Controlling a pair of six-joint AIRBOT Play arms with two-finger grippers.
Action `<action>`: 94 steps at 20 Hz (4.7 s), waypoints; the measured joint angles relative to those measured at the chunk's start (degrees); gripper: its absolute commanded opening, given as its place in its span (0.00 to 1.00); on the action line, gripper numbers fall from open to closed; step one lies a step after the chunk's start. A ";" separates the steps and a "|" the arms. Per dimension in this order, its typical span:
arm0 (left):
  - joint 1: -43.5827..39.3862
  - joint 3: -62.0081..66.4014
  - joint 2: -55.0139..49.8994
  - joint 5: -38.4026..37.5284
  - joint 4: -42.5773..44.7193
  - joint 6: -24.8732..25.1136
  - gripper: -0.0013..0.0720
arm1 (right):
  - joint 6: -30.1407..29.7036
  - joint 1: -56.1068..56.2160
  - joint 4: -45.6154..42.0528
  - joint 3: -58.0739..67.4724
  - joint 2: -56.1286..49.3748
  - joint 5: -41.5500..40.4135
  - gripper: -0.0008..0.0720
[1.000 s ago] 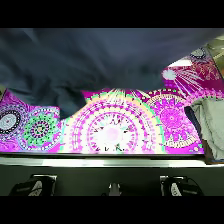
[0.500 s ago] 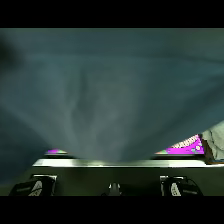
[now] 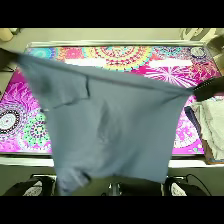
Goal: Fold the shirts.
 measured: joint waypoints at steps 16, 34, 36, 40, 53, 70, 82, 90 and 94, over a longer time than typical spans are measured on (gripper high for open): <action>-6.01 0.22 -37.42 30.93 -5.25 7.74 0.05 | -3.21 3.96 13.20 -6.12 -27.36 -46.99 0.04; 0.61 -4.98 -37.68 -9.35 4.59 3.96 0.65 | 4.42 4.66 9.90 -8.72 -30.38 -17.51 0.68; 1.09 -4.66 -37.59 -11.98 4.85 3.28 0.64 | 5.40 4.52 9.73 -7.74 -29.73 -16.44 0.68; 3.85 -4.26 -33.99 -18.97 4.90 2.56 0.64 | 5.97 1.64 6.97 -6.38 -26.36 -8.44 0.65; 8.81 -48.04 -9.73 -11.82 3.26 7.93 0.64 | 1.22 -3.17 6.73 -30.93 -10.84 -1.73 0.60; 6.84 -55.63 -7.67 -0.79 -2.21 7.04 0.05 | 1.55 -3.28 13.86 -42.93 -9.86 -7.48 0.70; 6.80 -46.29 -0.85 -1.90 -2.84 7.87 0.05 | -3.52 -3.08 19.52 -37.90 -10.05 -10.86 0.03; 6.56 -26.18 -14.45 -0.42 -5.25 5.07 0.05 | -3.87 -2.62 19.43 -18.29 -18.86 -16.46 0.04; 4.55 -14.08 -26.29 0.09 -7.58 4.81 0.05 | -3.72 0.35 19.69 -13.14 -26.36 -23.26 0.04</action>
